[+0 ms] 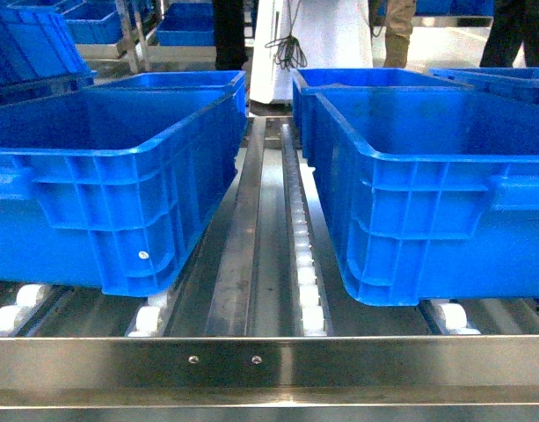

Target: Sort blue parts and orange caps into right shelf containers

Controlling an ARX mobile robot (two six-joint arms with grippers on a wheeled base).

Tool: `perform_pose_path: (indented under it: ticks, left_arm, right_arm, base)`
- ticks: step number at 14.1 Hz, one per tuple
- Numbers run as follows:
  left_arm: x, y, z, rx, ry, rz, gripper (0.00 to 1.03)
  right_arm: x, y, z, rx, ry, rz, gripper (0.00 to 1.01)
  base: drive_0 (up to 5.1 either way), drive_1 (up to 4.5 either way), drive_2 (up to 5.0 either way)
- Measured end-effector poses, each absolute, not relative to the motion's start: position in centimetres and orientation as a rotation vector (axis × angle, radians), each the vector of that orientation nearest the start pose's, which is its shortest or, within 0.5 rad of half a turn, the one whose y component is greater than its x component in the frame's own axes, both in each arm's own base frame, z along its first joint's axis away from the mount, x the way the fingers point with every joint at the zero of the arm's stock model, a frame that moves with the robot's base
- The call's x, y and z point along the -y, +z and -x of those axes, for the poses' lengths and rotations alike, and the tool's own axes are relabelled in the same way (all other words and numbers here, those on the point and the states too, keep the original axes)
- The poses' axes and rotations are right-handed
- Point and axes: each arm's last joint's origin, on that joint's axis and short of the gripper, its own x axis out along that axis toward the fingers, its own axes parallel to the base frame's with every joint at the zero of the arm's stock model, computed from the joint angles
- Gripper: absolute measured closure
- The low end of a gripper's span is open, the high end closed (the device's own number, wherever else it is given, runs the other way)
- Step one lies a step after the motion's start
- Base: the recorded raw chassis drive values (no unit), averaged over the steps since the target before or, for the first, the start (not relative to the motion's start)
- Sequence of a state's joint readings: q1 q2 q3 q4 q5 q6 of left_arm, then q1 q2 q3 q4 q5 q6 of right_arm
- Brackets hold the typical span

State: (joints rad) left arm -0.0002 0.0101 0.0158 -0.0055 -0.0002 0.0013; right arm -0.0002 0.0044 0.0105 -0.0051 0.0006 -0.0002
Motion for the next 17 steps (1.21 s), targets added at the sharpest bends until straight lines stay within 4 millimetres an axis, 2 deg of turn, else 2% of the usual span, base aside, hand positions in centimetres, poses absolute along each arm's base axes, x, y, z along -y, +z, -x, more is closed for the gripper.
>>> perform_pose_path:
  ticks: [3, 4, 5, 6, 17]
  left_arm:
    - [0.00, 16.76, -9.74, 0.000, 0.000, -0.001, 0.42]
    - [0.00, 16.76, -9.74, 0.000, 0.000, -0.001, 0.34]
    - [0.00, 16.76, -9.74, 0.000, 0.000, -0.001, 0.16]
    - [0.00, 16.76, -9.74, 0.000, 0.000, -0.001, 0.04]
    - [0.00, 16.76, -9.74, 0.000, 0.000, -0.001, 0.05]
  right_arm:
    - [0.00, 16.62, -9.73, 0.001, -0.001, 0.000, 0.25]
    - [0.00, 16.62, -9.73, 0.001, -0.001, 0.000, 0.18]
    - [0.00, 16.62, -9.73, 0.001, -0.001, -0.001, 0.01]
    - [0.00, 16.62, -9.73, 0.001, -0.001, 0.000, 0.04]
    - [0.00, 16.62, -9.73, 0.001, -0.001, 0.000, 0.03]
  base:
    - [0.0, 0.00, 0.0]
    - [0.0, 0.00, 0.0]
    - [0.0, 0.00, 0.0]
    - [0.0, 0.00, 0.0]
    - [0.0, 0.00, 0.0]
